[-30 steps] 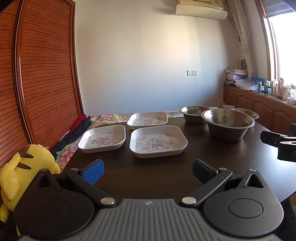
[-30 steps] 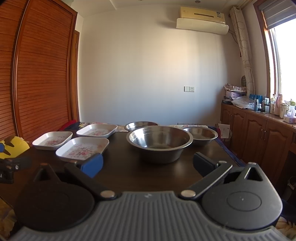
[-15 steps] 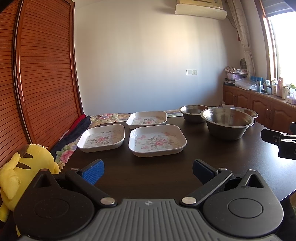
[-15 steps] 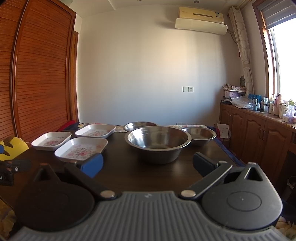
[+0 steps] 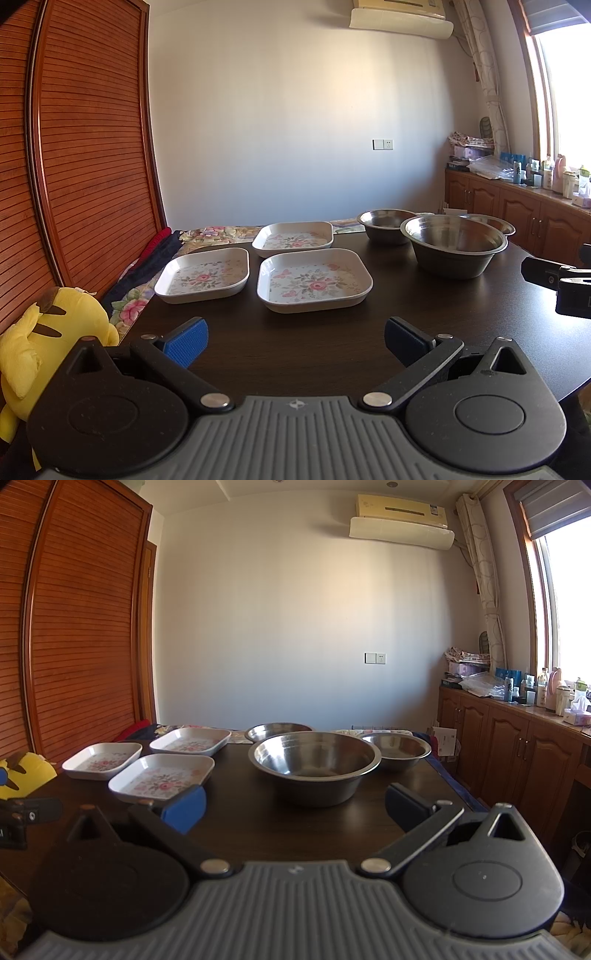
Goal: Organize plates and bowls
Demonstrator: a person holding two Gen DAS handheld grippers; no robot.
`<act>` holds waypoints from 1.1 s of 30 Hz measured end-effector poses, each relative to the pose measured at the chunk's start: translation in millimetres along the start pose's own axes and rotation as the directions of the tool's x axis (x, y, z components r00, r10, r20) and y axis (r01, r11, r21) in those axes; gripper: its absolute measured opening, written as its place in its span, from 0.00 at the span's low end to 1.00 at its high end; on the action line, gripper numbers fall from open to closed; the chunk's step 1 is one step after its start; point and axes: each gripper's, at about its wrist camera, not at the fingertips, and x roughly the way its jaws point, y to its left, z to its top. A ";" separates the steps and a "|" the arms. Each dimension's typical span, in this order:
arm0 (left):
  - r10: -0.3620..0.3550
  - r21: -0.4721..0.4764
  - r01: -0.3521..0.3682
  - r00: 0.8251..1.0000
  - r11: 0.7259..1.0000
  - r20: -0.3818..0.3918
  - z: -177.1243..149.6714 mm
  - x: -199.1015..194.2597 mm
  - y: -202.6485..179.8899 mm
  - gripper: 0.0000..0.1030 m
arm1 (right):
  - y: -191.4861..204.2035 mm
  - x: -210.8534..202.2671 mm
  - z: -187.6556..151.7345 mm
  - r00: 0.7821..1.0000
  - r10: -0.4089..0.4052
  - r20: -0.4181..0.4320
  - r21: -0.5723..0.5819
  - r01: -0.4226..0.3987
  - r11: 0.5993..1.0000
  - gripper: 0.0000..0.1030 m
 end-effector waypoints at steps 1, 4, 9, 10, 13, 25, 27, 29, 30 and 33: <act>0.000 0.000 0.000 1.000 1.000 0.000 -0.3 0.0 -0.4 1.00 | -0.1 0.0 0.0 1.000 0.000 0.000 0.000 0.000 1.000 1.00; 0.000 0.000 0.000 1.000 1.000 0.000 0.0 0.0 0.0 1.00 | -0.1 0.3 0.1 1.000 -0.002 -0.001 0.001 0.002 1.000 1.00; -0.001 0.000 0.001 1.000 1.000 0.000 -0.1 0.0 0.0 1.00 | 0.2 0.5 0.1 1.000 -0.001 -0.001 0.002 0.001 1.000 1.00; 0.000 0.000 0.000 1.000 1.000 0.000 -0.1 0.0 0.0 1.00 | 0.1 0.4 0.0 1.000 -0.001 -0.001 0.002 0.001 1.000 1.00; 0.000 0.000 0.000 1.000 1.000 0.000 -0.1 0.0 0.1 1.00 | -0.2 0.7 0.1 1.000 -0.002 -0.001 0.002 0.002 1.000 1.00; 0.000 0.001 0.000 1.000 1.000 -0.003 -2.3 1.1 -1.5 1.00 | 0.2 1.0 -1.7 1.000 -0.002 -0.004 -0.001 0.002 1.000 1.00; 0.000 0.001 0.000 1.000 1.000 -0.005 -2.5 1.9 -1.3 1.00 | 0.3 0.9 -2.1 1.000 0.000 -0.005 -0.002 0.000 1.000 1.00; 0.000 0.001 0.000 1.000 1.000 -0.007 -3.0 2.1 -1.9 1.00 | 0.1 1.3 -2.6 1.000 0.000 -0.006 -0.002 0.000 1.000 1.00; -0.001 0.000 0.001 1.000 1.000 -0.010 -3.8 2.9 -1.9 1.00 | -0.1 1.7 -3.0 1.000 0.001 -0.008 -0.001 -0.001 1.000 1.00; -0.008 -0.003 0.008 1.000 1.000 -0.022 -5.4 6.6 -0.4 1.00 | 1.1 4.2 -3.7 1.000 0.009 -0.015 -0.002 -0.009 1.000 1.00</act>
